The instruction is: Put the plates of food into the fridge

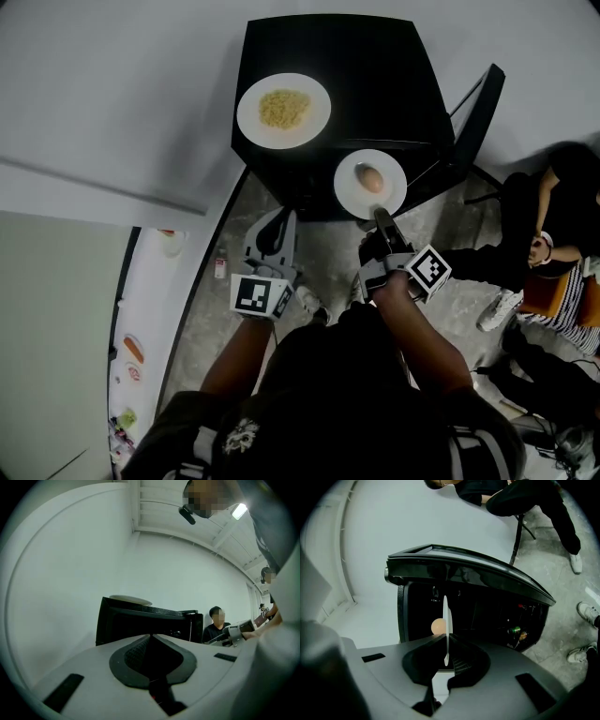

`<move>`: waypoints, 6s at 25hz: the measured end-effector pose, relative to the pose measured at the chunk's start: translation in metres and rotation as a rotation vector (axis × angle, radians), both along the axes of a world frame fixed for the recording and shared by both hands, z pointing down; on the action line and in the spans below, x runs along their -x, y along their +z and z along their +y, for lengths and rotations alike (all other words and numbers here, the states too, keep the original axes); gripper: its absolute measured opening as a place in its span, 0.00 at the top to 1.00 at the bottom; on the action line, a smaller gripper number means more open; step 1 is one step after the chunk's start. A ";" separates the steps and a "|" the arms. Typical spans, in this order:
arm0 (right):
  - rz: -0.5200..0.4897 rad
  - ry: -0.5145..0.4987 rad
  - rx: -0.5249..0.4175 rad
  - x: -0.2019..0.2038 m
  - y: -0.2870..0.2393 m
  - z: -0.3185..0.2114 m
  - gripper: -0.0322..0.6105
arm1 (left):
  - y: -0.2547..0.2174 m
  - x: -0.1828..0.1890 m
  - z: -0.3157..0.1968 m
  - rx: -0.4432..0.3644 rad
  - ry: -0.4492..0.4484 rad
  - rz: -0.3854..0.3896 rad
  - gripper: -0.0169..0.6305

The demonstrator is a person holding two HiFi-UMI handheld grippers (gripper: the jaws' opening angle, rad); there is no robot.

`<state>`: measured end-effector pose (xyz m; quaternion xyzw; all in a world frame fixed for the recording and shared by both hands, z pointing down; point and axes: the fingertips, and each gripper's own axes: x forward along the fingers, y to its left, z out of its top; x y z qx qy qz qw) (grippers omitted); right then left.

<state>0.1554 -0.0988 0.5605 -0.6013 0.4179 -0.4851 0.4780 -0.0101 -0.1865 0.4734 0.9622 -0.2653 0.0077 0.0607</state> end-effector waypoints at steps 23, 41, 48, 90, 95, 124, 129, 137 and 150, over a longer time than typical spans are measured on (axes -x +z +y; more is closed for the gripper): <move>-0.026 0.127 -0.020 -0.054 0.024 -0.076 0.90 | 0.006 -0.023 -0.001 0.012 0.034 -0.015 0.93; -0.057 0.149 0.005 -0.064 0.033 -0.088 0.90 | 0.002 -0.013 0.000 0.004 0.006 -0.016 0.93; -0.087 0.174 0.002 -0.066 0.036 -0.090 0.89 | 0.002 -0.012 0.000 0.000 -0.005 -0.016 0.93; 1.559 -0.103 -0.056 0.029 -0.176 -0.006 0.91 | -0.076 -0.033 0.030 -0.134 0.016 0.037 0.93; 1.585 -0.096 -0.082 0.037 -0.184 -0.004 0.91 | -0.078 -0.031 0.026 -0.157 -0.020 0.007 0.94; 1.560 -0.161 -0.154 0.051 -0.183 0.015 0.91 | -0.084 -0.013 -0.054 0.619 -0.081 0.626 0.93; 1.528 -0.146 -0.171 0.047 -0.185 0.014 0.91 | -0.090 -0.023 -0.065 0.828 -0.018 0.865 0.81; 1.509 -0.151 -0.188 0.053 -0.184 0.014 0.91 | -0.081 -0.031 -0.085 1.025 0.001 1.028 0.81; 1.522 -0.158 -0.206 0.052 -0.186 0.017 0.91 | -0.069 -0.032 -0.093 1.091 -0.109 1.007 0.91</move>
